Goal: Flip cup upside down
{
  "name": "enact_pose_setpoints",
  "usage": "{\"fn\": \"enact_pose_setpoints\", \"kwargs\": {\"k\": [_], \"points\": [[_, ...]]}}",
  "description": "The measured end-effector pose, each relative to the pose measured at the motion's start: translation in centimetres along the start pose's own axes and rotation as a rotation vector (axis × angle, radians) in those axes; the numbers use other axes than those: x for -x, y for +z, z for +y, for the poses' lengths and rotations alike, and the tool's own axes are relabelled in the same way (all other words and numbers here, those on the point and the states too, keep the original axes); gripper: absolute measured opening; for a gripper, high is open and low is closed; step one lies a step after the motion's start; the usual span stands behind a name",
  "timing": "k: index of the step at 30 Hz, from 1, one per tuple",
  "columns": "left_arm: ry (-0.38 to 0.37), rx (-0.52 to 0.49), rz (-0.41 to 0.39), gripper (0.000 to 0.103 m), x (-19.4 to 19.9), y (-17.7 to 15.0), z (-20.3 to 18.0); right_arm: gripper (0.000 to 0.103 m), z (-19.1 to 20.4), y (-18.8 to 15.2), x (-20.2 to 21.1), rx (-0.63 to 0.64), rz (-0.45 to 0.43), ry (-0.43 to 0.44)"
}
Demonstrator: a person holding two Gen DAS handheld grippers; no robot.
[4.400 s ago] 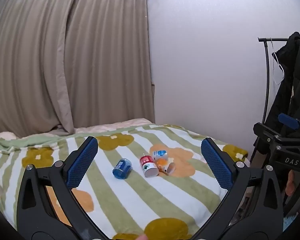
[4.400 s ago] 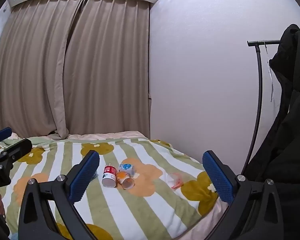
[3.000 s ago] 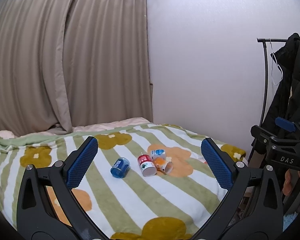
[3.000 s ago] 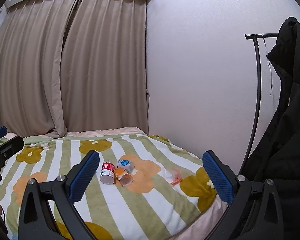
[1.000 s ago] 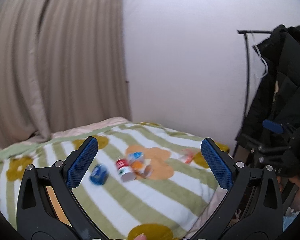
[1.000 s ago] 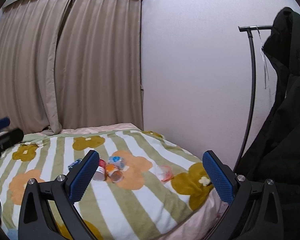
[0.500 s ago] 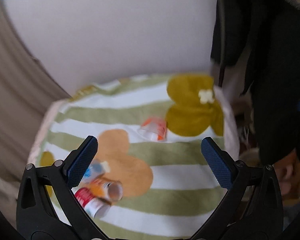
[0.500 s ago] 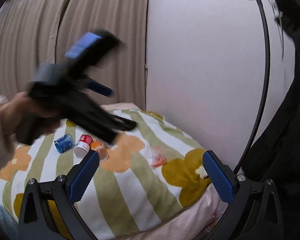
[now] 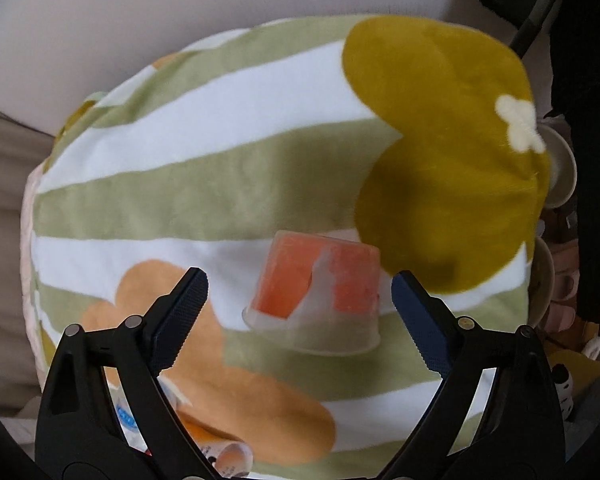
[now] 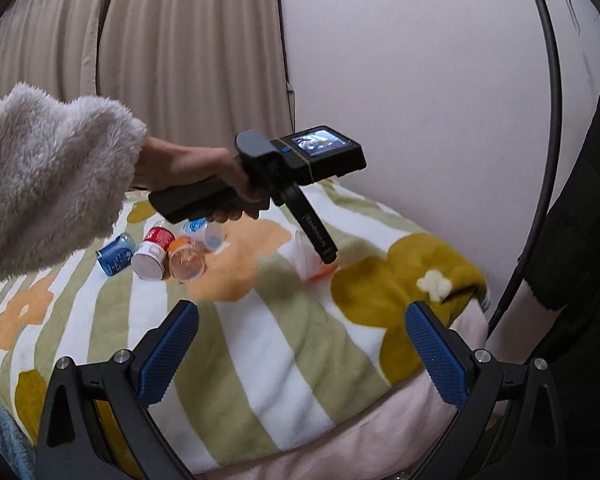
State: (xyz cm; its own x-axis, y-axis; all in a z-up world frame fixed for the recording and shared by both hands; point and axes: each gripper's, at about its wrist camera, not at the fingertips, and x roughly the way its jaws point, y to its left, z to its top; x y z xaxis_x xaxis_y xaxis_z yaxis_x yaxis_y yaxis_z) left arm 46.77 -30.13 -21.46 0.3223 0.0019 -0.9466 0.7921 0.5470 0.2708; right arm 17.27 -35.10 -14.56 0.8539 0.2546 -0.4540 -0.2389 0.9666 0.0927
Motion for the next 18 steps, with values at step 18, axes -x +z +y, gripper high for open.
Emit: {"fn": "enact_pose_setpoints", "kwargs": {"k": [18], "points": [[-0.037, 0.132, -0.008, 0.067, 7.3, -1.5, 0.2, 0.103, 0.5, 0.6, 1.9, -0.018, -0.039, 0.026]]}}
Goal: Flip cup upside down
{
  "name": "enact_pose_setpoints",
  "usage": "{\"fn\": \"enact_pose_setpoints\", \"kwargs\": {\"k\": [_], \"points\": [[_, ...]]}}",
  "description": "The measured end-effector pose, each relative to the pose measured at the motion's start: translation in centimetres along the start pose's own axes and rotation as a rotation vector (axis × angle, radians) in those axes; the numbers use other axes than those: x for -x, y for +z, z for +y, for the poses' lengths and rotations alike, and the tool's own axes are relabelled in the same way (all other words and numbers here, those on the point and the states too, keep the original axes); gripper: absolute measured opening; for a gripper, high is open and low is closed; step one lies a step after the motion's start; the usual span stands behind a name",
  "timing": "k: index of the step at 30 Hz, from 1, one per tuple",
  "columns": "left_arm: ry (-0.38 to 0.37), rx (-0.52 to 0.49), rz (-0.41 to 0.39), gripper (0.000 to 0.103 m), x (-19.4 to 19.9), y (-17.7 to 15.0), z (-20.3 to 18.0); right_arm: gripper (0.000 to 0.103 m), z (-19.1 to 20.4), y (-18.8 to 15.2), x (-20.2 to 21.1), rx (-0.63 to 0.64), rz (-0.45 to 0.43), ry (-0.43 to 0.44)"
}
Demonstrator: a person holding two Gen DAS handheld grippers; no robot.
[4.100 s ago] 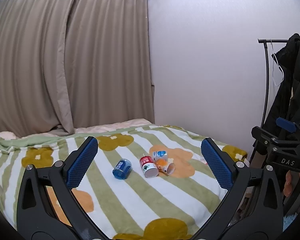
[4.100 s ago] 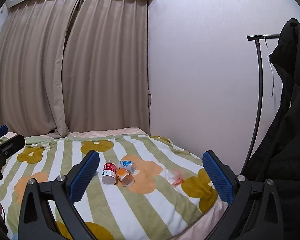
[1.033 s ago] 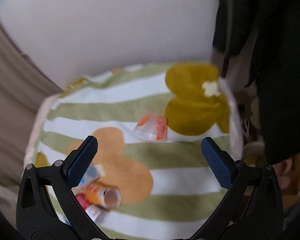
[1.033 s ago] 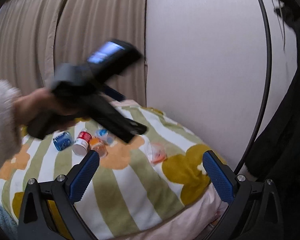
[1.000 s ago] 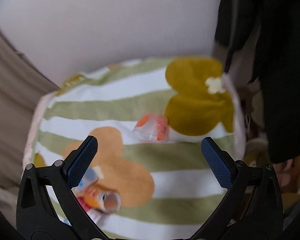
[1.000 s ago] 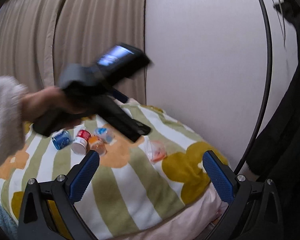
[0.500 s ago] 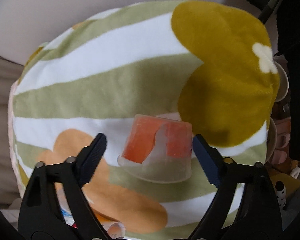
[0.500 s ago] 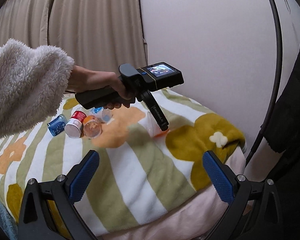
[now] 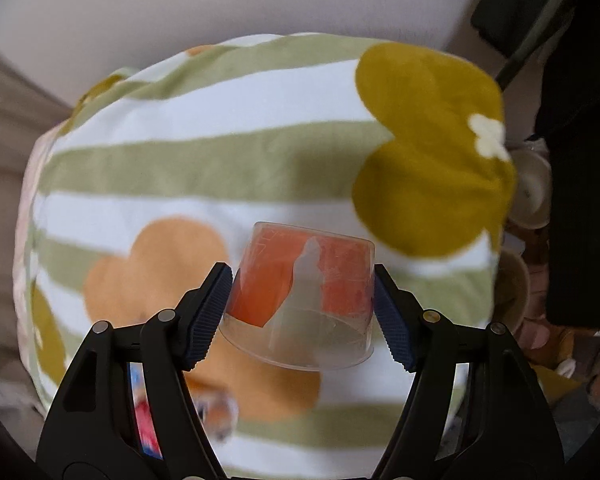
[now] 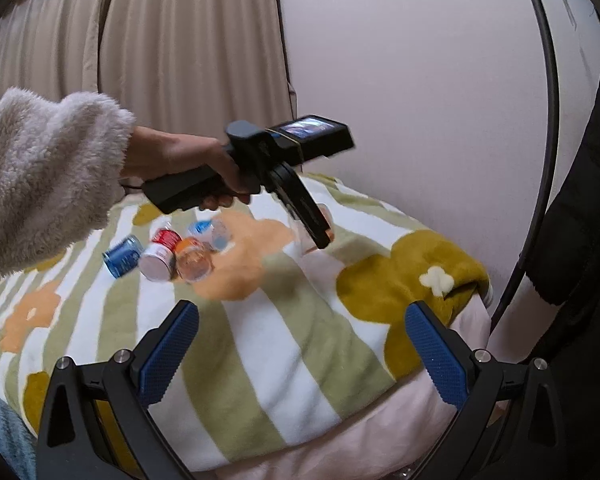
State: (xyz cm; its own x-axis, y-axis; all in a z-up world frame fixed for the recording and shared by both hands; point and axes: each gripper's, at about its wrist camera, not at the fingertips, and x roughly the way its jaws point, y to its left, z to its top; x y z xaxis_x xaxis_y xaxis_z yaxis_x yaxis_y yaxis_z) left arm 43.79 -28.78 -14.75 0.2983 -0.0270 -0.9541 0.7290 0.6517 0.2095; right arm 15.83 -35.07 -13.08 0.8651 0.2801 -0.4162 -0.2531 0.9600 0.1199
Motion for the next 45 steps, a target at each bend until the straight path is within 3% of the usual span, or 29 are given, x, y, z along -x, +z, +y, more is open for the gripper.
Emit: {"fn": "enact_pose_setpoints", "kwargs": {"k": [6, 10, 13, 16, 25, 26, 28, 34, 39, 43, 45], "points": [[0.049, 0.042, 0.052, 0.067, 4.2, -11.0, -0.6, 0.103, 2.0, 0.3, 1.5, -0.023, -0.011, 0.060], [0.040, 0.142, 0.128, 0.067, 2.7, -17.8, 0.1, 0.103, 3.9, 0.9, 2.3, -0.019, -0.023, 0.102], [0.021, 0.219, 0.157, 0.067, 0.8, -20.8, 1.0, 0.103, 5.3, 1.2, 2.6, -0.013, -0.023, 0.130], [-0.005, 0.281, 0.169, 0.067, -1.2, -22.3, 1.6, 0.103, 6.5, 1.3, 2.8, 0.012, -0.019, 0.140], [-0.007, 0.305, 0.193, 0.070, -3.4, -23.7, 1.4, 0.103, 7.8, 1.1, 3.1, 0.057, 0.001, 0.138], [-0.011, 0.306, 0.193, 0.073, -3.4, -23.5, 1.2, 0.103, 7.8, 1.0, 3.1, 0.057, 0.002, 0.138], [-0.018, 0.307, 0.188, 0.101, -3.5, -23.4, 1.1, 0.103, 7.8, 1.0, 3.1, 0.055, 0.004, 0.139], [0.004, 0.316, 0.136, 0.103, -1.4, -23.4, 0.8, 0.103, 7.7, 1.4, 2.7, 0.000, 0.041, 0.186], [0.041, 0.369, 0.028, 0.103, 2.9, -25.7, 1.0, 0.103, 7.1, 2.8, 0.0, -0.158, 0.152, 0.307], [0.021, 0.456, -0.093, 0.103, 6.2, -29.6, 0.9, 0.103, 6.7, 2.6, -7.6, -0.491, 0.421, 0.439], [0.009, 0.489, -0.139, 0.103, 7.2, -31.9, 0.7, 0.103, 7.4, 1.3, -11.8, -0.626, 0.568, 0.454]]}}
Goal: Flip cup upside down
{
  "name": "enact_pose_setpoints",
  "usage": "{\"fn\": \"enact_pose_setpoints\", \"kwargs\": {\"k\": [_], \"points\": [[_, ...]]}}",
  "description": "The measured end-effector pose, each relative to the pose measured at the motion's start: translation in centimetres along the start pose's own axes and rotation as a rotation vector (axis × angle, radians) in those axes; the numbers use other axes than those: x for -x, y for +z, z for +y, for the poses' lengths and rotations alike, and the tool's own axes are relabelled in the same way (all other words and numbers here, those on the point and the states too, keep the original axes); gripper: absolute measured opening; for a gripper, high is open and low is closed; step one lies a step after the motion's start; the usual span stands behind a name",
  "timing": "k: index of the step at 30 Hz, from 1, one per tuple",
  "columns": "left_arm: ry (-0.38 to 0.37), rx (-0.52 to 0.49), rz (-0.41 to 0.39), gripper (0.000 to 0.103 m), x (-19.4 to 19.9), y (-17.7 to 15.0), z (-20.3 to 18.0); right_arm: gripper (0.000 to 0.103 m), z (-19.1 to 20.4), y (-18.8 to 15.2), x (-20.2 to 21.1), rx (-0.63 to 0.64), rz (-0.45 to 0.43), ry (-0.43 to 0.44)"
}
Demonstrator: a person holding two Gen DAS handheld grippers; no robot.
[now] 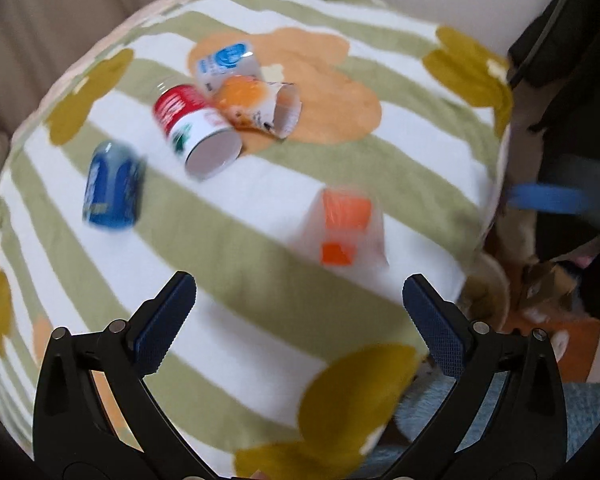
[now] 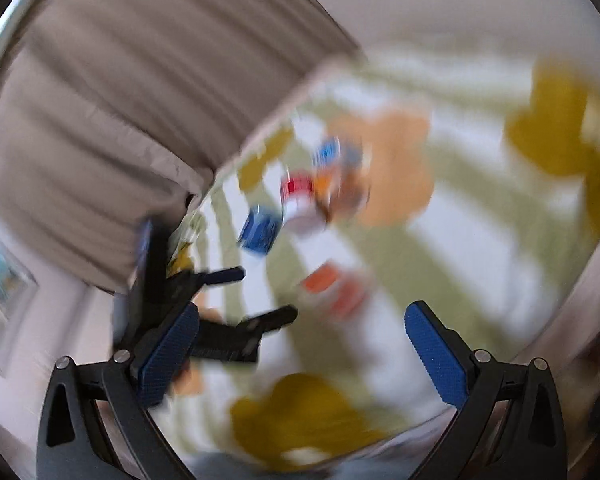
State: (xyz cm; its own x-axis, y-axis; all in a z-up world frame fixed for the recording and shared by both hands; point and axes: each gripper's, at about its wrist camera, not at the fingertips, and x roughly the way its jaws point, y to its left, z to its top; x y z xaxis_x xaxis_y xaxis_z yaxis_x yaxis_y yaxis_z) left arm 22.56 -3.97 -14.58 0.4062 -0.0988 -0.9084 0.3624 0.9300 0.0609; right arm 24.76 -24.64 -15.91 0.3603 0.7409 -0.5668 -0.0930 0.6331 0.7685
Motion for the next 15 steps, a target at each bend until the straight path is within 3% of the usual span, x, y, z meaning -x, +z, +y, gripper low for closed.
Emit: {"fn": "enact_pose_setpoints", "kwargs": {"k": [3, 5, 12, 15], "points": [[0.008, 0.027, -0.064, 0.103, 2.2, -3.6, -0.2, 0.100, -2.3, 0.7, -5.6, -0.231, 0.113, 0.009], [0.011, 0.039, -0.084, 0.103, 2.4, -5.3, 0.0, 0.091, -3.6, 0.6, -8.4, -0.349, 0.158, -0.014], [0.010, 0.085, -0.117, 0.103, 3.1, -9.8, 1.4, 0.086, -3.2, 1.2, -11.2, -0.420, 0.137, -0.064], [-0.021, 0.117, -0.133, 0.103, 3.2, -10.8, 2.1, 0.075, -4.1, 1.2, -12.3, -0.475, 0.138, -0.068]]}}
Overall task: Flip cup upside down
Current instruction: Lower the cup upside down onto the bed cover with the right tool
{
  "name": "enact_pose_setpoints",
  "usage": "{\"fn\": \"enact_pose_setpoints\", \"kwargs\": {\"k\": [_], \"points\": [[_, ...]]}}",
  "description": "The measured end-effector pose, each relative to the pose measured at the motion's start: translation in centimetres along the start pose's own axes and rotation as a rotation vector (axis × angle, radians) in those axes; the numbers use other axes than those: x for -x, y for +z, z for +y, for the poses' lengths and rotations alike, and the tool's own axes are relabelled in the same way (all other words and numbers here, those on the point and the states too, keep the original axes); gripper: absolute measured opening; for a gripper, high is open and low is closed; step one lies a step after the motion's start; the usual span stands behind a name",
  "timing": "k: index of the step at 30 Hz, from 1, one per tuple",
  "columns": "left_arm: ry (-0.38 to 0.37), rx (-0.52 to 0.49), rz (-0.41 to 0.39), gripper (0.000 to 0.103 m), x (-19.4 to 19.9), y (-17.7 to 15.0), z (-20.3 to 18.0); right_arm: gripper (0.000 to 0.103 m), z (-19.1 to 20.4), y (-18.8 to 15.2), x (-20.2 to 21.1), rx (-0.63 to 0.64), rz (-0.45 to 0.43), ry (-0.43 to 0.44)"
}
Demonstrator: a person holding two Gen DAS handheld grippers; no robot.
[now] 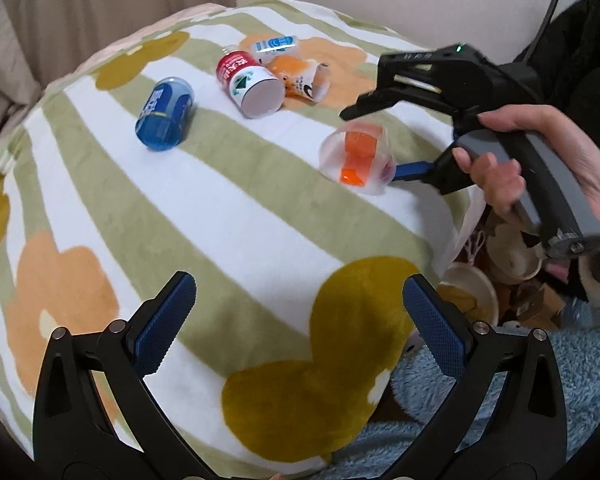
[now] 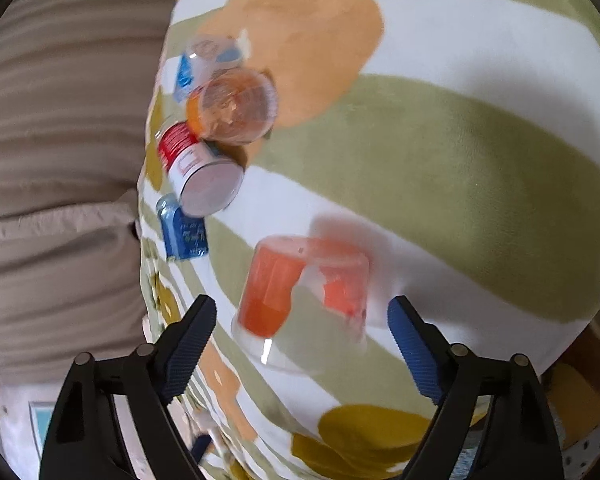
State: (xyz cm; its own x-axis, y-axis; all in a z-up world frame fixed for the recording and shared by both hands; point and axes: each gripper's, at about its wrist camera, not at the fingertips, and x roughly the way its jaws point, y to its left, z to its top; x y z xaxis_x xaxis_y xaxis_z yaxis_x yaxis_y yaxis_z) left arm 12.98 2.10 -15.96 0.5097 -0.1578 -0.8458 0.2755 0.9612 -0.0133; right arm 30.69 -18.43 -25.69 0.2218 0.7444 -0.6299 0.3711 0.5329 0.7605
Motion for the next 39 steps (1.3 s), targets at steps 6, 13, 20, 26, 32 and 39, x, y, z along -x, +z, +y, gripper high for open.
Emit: {"fn": "enact_pose_setpoints", "kwargs": {"k": [6, 13, 20, 26, 32, 39], "points": [[-0.048, 0.046, -0.027, 0.103, 0.2, -0.5, 1.2, 0.064, -0.3, 0.7, -1.0, -0.024, 0.033, -0.001], [-0.072, 0.126, -0.074, 0.103, 0.5, -1.0, 2.2, 0.063, 5.1, -0.3, 1.3, 0.410, -0.004, -0.102], [-0.031, 0.248, -0.216, 0.103, 1.2, -3.1, 2.6, 0.062, 7.1, -6.2, 2.6, 1.022, -0.227, -0.066], [0.006, 0.311, -0.301, 0.103, 0.1, -4.0, 3.0, 0.062, 4.2, -10.3, 1.0, 1.316, -0.475, -0.122], [0.037, 0.299, -0.315, 0.103, -1.0, -3.8, 2.9, 0.062, 2.9, -11.8, -1.7, 1.456, -0.519, -0.192], [0.038, 0.294, -0.276, 0.103, -2.1, -3.8, 2.9, 0.062, 1.8, -11.0, -3.0, 1.454, -0.470, -0.220]]}}
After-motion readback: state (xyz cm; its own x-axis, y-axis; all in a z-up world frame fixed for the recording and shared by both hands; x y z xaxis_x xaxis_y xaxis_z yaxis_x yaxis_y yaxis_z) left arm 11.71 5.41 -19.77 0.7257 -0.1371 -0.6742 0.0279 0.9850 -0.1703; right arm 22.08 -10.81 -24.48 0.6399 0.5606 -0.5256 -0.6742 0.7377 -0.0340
